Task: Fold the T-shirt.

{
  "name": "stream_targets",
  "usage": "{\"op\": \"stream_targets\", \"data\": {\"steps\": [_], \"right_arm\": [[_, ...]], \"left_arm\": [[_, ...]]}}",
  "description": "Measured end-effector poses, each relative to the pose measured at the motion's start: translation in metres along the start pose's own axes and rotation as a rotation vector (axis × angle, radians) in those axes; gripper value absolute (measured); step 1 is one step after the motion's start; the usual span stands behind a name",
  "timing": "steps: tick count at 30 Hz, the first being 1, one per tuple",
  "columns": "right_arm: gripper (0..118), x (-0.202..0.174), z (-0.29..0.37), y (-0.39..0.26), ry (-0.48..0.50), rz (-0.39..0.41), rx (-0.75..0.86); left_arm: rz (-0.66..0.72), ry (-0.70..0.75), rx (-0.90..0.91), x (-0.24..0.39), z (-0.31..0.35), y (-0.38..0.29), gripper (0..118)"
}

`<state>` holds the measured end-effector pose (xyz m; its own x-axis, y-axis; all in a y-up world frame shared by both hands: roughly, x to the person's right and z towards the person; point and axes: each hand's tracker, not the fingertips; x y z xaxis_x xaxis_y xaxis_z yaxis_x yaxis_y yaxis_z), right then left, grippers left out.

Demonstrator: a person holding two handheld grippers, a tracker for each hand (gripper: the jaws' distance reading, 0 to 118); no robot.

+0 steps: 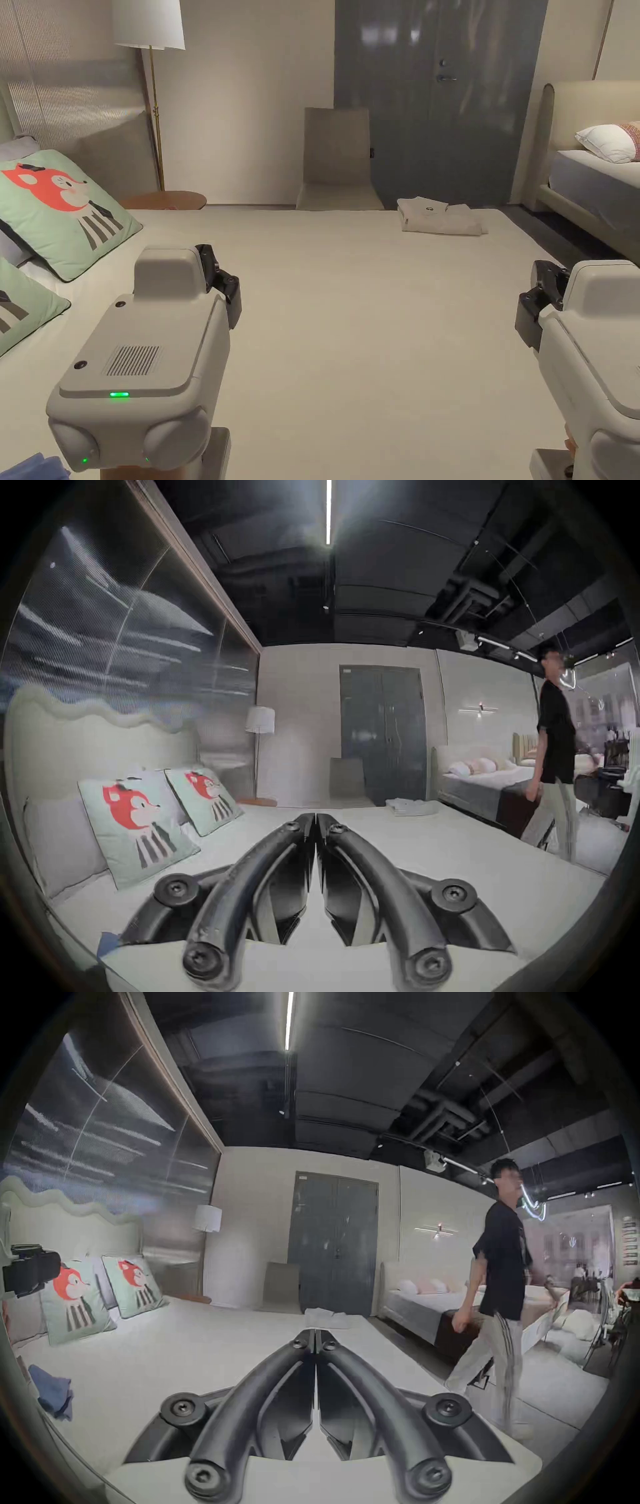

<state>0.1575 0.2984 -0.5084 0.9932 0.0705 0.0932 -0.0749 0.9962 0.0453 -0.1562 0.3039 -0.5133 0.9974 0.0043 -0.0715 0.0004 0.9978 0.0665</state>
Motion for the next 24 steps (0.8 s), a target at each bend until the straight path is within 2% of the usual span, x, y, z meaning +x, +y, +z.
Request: {"op": "stream_targets", "data": {"steps": [24], "right_arm": [[1, -0.019, 0.0, -0.01, 0.02, 0.048, -0.01]], "left_arm": [[0.012, 0.007, -0.061, -0.004, -0.004, -0.014, 1]]}}
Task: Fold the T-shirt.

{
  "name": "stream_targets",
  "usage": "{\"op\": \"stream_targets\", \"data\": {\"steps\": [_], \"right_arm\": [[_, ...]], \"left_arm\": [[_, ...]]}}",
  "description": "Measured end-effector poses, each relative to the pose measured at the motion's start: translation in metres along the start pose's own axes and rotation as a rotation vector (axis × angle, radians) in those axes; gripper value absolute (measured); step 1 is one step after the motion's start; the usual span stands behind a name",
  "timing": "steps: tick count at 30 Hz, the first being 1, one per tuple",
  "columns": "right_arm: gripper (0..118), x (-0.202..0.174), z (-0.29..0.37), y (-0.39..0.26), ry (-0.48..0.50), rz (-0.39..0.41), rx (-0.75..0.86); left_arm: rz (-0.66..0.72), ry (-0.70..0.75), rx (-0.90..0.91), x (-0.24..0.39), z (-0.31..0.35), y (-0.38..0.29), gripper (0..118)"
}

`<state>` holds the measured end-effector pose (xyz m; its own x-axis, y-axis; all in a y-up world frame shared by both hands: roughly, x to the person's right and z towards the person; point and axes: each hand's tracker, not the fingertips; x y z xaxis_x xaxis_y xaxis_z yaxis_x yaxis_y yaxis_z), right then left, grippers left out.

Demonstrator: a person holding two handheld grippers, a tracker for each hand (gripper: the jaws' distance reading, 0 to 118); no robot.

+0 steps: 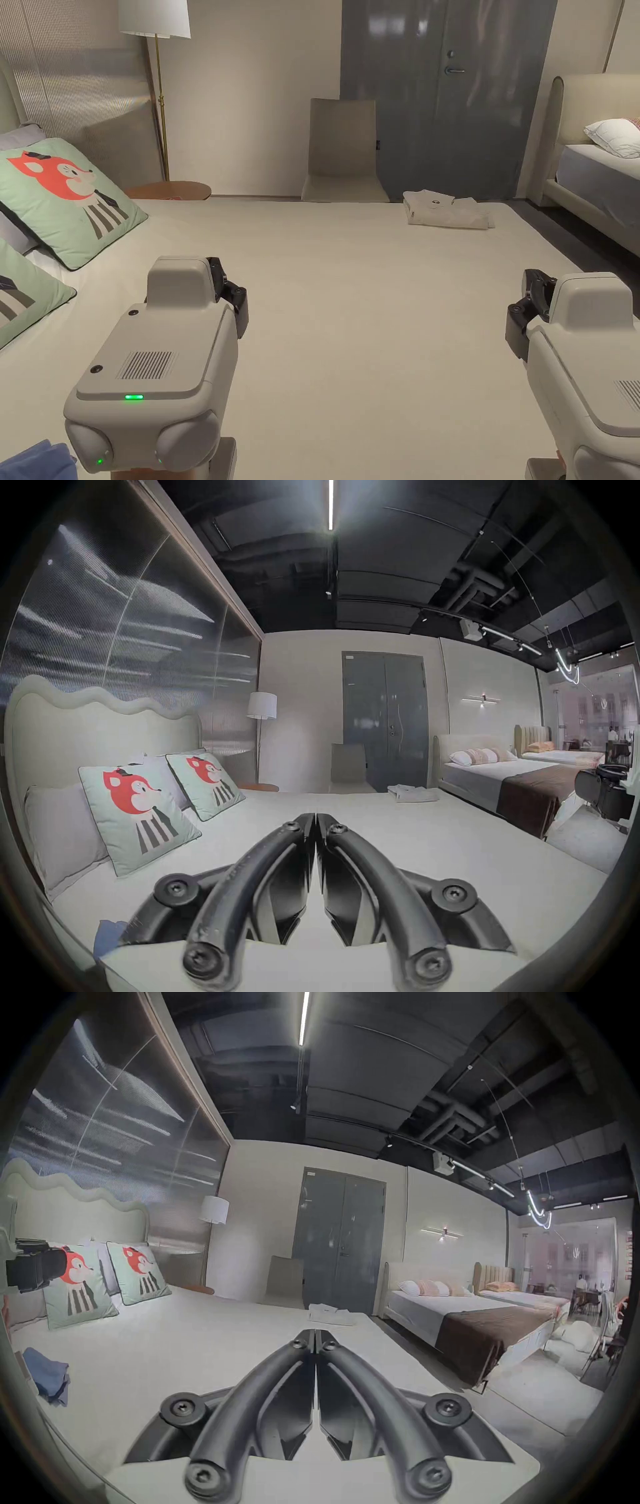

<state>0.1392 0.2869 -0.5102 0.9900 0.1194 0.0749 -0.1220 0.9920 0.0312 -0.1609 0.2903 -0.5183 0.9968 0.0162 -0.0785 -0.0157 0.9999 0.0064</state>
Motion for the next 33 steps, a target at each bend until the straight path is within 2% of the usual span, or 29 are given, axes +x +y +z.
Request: {"op": "stream_targets", "data": {"steps": [3, 4, 5, 6, 7, 8, 10, 13, 33], "right_arm": [[1, -0.0015, -0.0001, 0.0, 0.0, 0.005, 0.004], [4, -0.0024, -0.0003, 0.0003, -0.006, 0.008, 0.006], [16, -0.0028, 0.0, 0.0003, -0.014, 0.007, 0.011], [40, -0.0025, 0.0003, 0.0003, -0.022, 0.002, 0.021], [76, -0.0021, 0.0007, 0.0006, -0.018, -0.004, 0.02], [92, -0.0015, -0.0003, 0.001, -0.019, -0.011, 0.015], [101, -0.0008, 0.0003, 0.0002, -0.028, -0.024, 0.023], [118, 0.0011, 0.0002, -0.0002, -0.036, -0.03, 0.022], [118, -0.0001, 0.0046, 0.0004, -0.006, -0.025, 0.048]], "left_arm": [[0.004, 0.0, -0.001, -0.0009, 0.0006, -0.001, 2], [0.006, 0.0, 0.0, -0.0015, 0.0004, -0.0011, 16], [0.008, -0.002, -0.002, -0.0018, 0.0004, -0.0013, 35], [0.01, -0.004, -0.004, -0.0023, 0.0006, -0.0016, 58], [0.013, -0.005, -0.007, -0.0028, 0.0002, -0.002, 82], [0.015, -0.003, -0.007, -0.0033, -0.0001, -0.0025, 97], [0.022, 0.0, 0.003, -0.0043, 0.0013, -0.0045, 111], [0.024, 0.014, 0.025, -0.0053, 0.003, -0.0044, 111], [-0.008, -0.006, 0.058, -0.002, 0.0093, -0.0036, 111]]}}
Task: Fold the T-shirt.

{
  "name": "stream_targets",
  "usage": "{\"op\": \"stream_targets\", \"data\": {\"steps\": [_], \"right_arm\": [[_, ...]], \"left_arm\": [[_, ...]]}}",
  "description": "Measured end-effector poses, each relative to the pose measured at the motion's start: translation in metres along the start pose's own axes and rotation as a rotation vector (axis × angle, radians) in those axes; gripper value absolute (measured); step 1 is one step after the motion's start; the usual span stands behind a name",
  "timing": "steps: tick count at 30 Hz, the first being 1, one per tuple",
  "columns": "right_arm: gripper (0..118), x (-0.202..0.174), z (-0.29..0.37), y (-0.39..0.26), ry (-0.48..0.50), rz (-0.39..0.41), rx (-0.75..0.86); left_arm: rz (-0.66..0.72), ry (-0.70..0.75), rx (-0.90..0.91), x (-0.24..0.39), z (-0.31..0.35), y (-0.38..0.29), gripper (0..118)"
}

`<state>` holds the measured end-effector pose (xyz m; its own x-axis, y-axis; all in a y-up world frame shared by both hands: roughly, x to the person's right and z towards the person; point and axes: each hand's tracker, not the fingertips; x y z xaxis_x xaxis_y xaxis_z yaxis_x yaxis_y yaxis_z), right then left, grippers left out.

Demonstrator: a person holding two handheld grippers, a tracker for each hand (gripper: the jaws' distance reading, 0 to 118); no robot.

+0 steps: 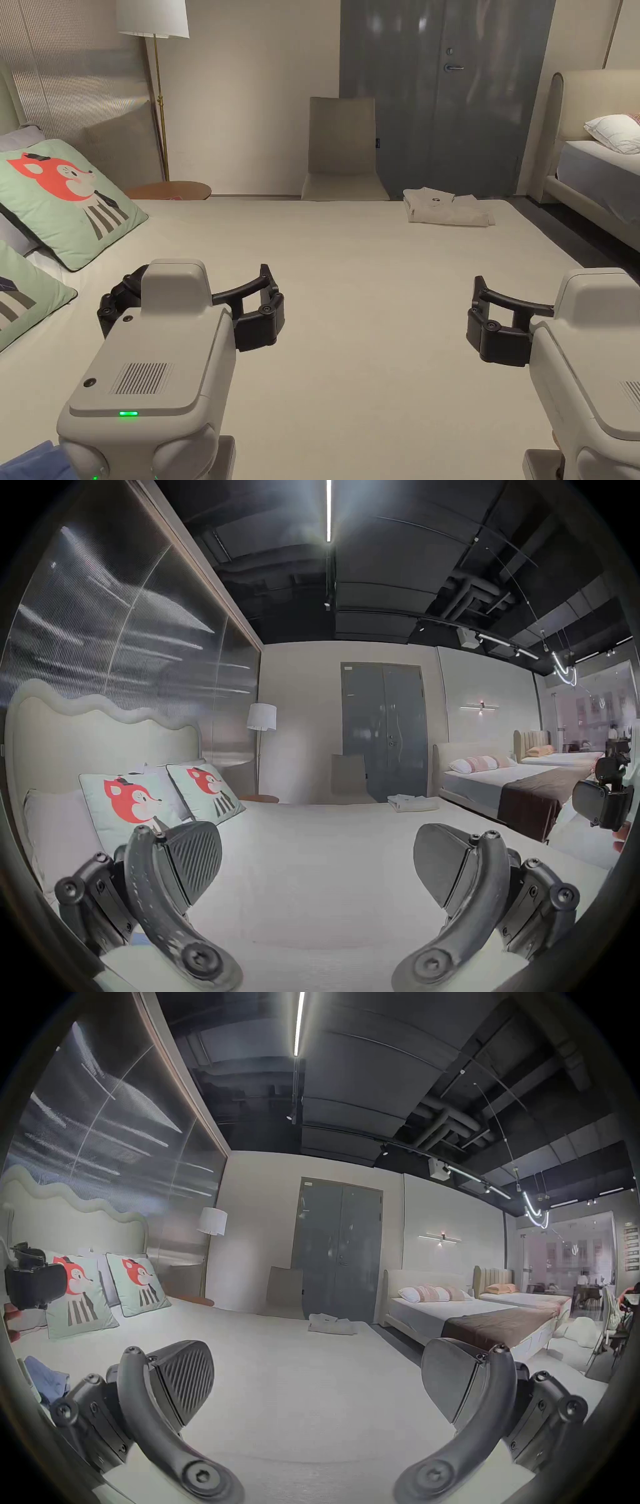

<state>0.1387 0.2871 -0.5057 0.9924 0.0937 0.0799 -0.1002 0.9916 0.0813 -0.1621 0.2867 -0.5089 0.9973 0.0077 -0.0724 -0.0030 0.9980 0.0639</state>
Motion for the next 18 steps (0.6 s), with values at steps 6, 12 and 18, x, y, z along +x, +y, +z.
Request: {"op": "stream_targets", "data": {"steps": [6, 12, 18], "right_arm": [[118, 0.0012, -0.0008, 0.0019, -0.005, -0.011, 0.002], [118, 0.0026, -0.0002, 0.0015, -0.005, -0.014, 0.0], [118, 0.0019, -0.0002, 0.0017, -0.012, -0.009, -0.001]], "left_arm": [[-0.005, -0.007, 0.024, 0.002, 0.0023, -0.0003, 111], [0.008, 0.006, 0.026, 0.0015, 0.0026, 0.0005, 111], [0.007, 0.006, 0.024, 0.0014, 0.0028, 0.0005, 111]]}}
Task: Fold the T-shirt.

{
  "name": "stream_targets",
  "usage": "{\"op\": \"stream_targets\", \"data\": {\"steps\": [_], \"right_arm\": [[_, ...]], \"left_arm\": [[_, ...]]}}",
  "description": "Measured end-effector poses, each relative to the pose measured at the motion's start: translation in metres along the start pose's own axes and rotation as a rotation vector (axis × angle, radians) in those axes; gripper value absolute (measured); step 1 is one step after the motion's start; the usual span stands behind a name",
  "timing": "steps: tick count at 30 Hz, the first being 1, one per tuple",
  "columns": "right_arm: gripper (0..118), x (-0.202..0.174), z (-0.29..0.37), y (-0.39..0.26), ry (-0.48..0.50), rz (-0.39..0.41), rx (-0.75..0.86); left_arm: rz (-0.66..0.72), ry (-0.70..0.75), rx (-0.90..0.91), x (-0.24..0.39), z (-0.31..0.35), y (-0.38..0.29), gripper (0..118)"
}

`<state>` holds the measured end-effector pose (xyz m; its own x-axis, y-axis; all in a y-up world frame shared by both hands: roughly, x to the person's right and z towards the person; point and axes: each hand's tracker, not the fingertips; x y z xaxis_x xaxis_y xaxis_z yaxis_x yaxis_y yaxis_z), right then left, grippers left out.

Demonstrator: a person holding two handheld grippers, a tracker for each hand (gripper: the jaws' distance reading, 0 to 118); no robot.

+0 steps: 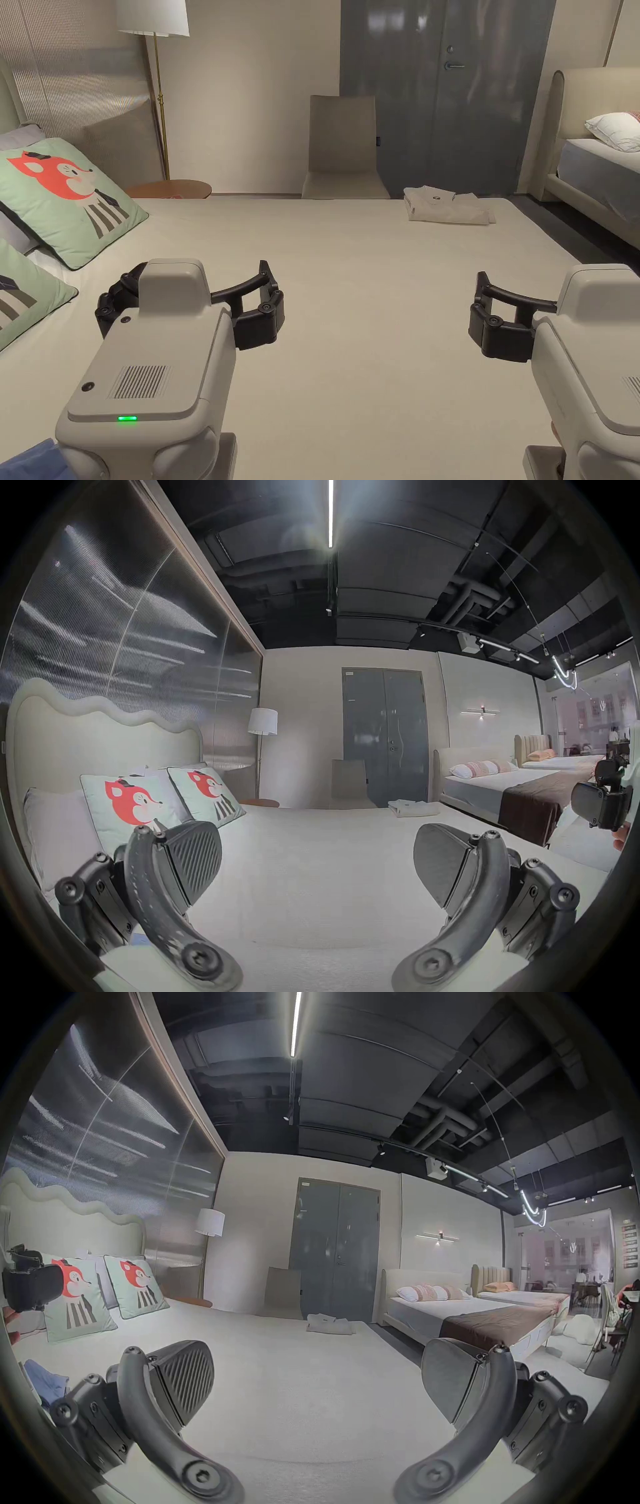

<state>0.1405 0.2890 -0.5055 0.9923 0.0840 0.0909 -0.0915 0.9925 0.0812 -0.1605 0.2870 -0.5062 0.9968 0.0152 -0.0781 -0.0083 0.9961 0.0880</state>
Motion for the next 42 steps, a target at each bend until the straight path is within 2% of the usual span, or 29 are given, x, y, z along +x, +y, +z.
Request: {"op": "stream_targets", "data": {"steps": [7, 15, 23, 25, 27, 29, 35, 40, 42], "right_arm": [[118, 0.001, -0.001, -0.001, 0.005, -0.02, -0.014], [118, -0.004, -0.006, 0.0, -0.018, 0.014, -0.047], [118, -0.008, -0.002, 0.005, -0.029, 0.003, -0.045], [118, -0.006, -0.001, 0.007, 0.007, -0.046, -0.067], [118, -0.005, 0.0, 0.011, -0.002, -0.084, -0.089], [118, -0.007, 0.002, 0.014, -0.041, -0.078, -0.091], [118, -0.008, 0.005, 0.024, -0.039, -0.094, -0.106], [118, -0.007, 0.004, 0.024, -0.032, -0.062, -0.107], [118, -0.009, 0.004, 0.022, -0.059, -0.034, -0.097]], "left_arm": [[0.017, -0.002, -0.006, -0.002, 0.0, 0.0, 111], [0.018, -0.009, -0.004, -0.003, 0.001, 0.002, 111], [0.02, -0.014, -0.002, -0.003, 0.002, 0.005, 111], [0.022, -0.014, 0.0, -0.004, 0.002, 0.006, 111], [0.022, -0.014, 0.002, -0.004, 0.003, 0.006, 111], [0.022, -0.013, 0.001, -0.004, 0.003, 0.007, 111], [0.021, -0.018, 0.0, -0.003, 0.004, 0.007, 111], [0.02, -0.024, -0.001, -0.002, 0.005, 0.008, 111], [0.018, -0.025, 0.0, -0.002, 0.005, 0.008, 111]]}}
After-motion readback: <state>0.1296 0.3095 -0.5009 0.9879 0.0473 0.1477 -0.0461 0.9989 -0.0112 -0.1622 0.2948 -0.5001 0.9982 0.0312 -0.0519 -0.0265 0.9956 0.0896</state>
